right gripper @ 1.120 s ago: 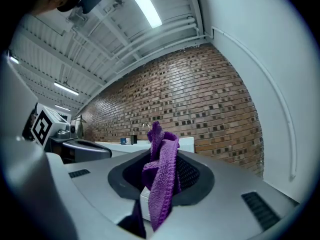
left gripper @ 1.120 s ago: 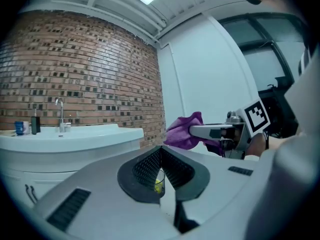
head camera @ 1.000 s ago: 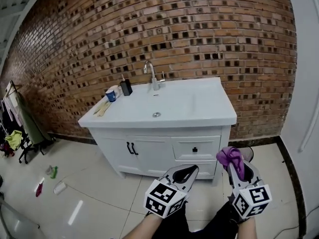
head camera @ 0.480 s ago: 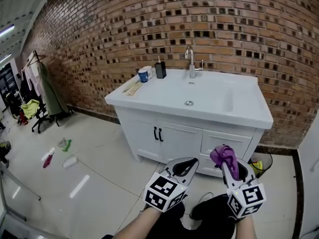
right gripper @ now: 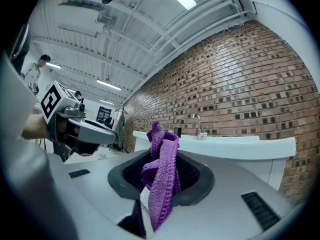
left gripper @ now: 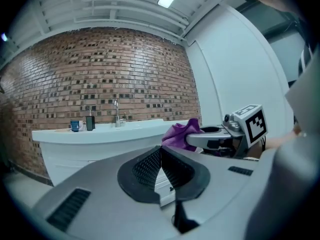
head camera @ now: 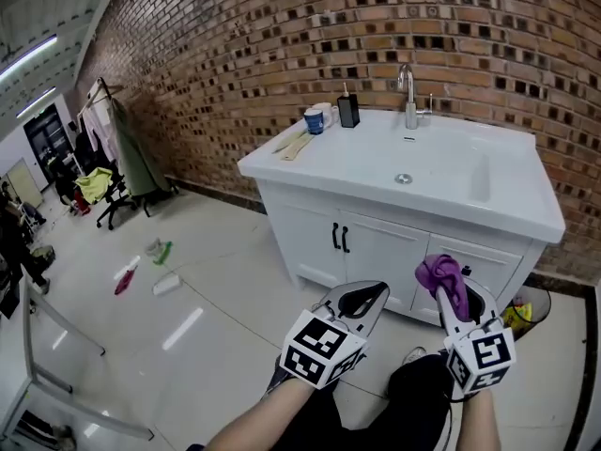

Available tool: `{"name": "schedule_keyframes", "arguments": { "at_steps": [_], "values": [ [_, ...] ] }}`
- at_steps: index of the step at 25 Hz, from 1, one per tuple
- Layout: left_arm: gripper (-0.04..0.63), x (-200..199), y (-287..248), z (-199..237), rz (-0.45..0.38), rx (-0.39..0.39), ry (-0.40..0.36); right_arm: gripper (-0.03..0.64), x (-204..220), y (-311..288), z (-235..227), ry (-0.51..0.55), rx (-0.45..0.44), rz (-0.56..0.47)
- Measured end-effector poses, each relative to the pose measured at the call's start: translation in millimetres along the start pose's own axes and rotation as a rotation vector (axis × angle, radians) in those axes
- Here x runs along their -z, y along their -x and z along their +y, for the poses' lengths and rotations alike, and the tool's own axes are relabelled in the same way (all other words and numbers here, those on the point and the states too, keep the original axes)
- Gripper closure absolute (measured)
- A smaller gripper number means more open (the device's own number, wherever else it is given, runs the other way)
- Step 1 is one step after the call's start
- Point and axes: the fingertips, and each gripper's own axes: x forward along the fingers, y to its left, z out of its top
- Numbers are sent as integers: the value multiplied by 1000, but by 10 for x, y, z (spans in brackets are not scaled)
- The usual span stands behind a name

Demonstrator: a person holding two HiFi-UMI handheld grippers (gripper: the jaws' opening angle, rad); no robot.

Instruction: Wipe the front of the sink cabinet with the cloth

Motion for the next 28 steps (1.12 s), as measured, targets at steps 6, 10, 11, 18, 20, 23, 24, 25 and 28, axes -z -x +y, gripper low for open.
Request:
{"name": "schedule_keyframes", "arguments": {
  "at_steps": [6, 10, 11, 18, 20, 23, 24, 25, 28],
  "values": [
    [591, 86, -109, 275, -5, 0, 3, 518, 230, -285, -113, 50, 29, 79],
    [591, 261, -316, 486, 8, 12, 32, 518, 390, -543, -231, 122, 46, 147],
    [591, 313, -374, 524, 12, 17, 41, 518, 422, -616, -264, 133, 47, 160],
    [591, 570, -698, 737, 39, 32, 87, 520, 765, -1270, -508, 200, 47, 304],
    [591, 598, -806, 771, 42, 40, 97, 520, 900, -1435, -572, 199, 48, 351],
    [591, 653, -970, 804, 52, 60, 82, 520, 1071, -1649, -658, 200, 63, 387],
    [591, 679, -1018, 819, 56, 65, 78, 520, 1126, -1712, -696, 206, 73, 399],
    [591, 712, -1060, 839, 61, 67, 76, 520, 1181, -1766, -736, 213, 84, 411],
    [591, 851, -1174, 913, 82, 65, 87, 520, 1331, -1882, -833, 238, 104, 444]
  ]
}}
